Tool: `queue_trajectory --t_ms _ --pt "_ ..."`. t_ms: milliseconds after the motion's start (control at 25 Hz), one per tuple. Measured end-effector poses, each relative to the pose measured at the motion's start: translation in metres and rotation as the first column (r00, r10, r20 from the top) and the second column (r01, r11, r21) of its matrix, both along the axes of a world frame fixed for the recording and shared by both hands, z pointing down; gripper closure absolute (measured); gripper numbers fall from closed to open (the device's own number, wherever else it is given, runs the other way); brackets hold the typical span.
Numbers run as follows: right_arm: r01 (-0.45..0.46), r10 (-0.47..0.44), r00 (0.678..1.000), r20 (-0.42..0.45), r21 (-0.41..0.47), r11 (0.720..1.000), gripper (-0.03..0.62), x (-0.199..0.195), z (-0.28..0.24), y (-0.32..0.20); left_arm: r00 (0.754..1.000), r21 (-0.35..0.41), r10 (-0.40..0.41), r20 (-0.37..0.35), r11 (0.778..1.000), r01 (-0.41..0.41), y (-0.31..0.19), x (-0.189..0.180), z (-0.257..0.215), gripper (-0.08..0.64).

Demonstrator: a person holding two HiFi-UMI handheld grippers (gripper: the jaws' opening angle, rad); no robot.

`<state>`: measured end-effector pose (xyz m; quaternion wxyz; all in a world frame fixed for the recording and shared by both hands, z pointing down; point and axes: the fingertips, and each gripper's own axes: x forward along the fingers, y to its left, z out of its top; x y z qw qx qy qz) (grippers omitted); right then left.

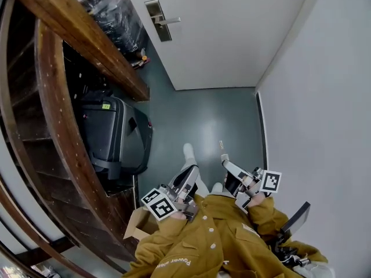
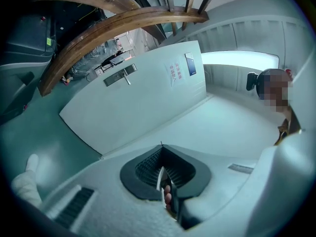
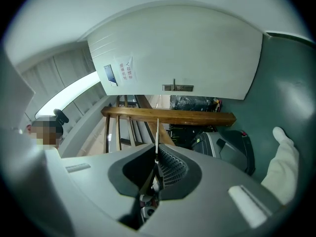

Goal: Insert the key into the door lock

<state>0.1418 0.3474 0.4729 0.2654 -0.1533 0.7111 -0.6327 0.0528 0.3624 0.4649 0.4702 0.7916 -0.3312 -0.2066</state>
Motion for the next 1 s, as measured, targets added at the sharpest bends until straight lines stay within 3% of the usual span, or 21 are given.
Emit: queue_trajectory --t_ms 400,680,1000 --pt "-0.047 0.047 0.999 -0.025 -0.021 0.999 0.565 -0.067 -0.002 -0.159 0.996 -0.035 0.024 -0.084 0.999 -0.027 -0.159 -0.071 0.002 0.558" --pt "-0.073 0.073 0.997 -0.025 0.003 0.997 0.565 -0.118 -0.028 -0.253 0.998 0.01 0.053 -0.035 0.999 -0.053 -0.267 -0.123 -0.023 0.557" --pt "-0.122 0.121 0.992 -0.036 -0.021 0.992 0.565 -0.115 -0.023 -0.317 0.996 0.001 0.087 -0.028 0.996 -0.087 -0.344 -0.134 -0.018 0.558"
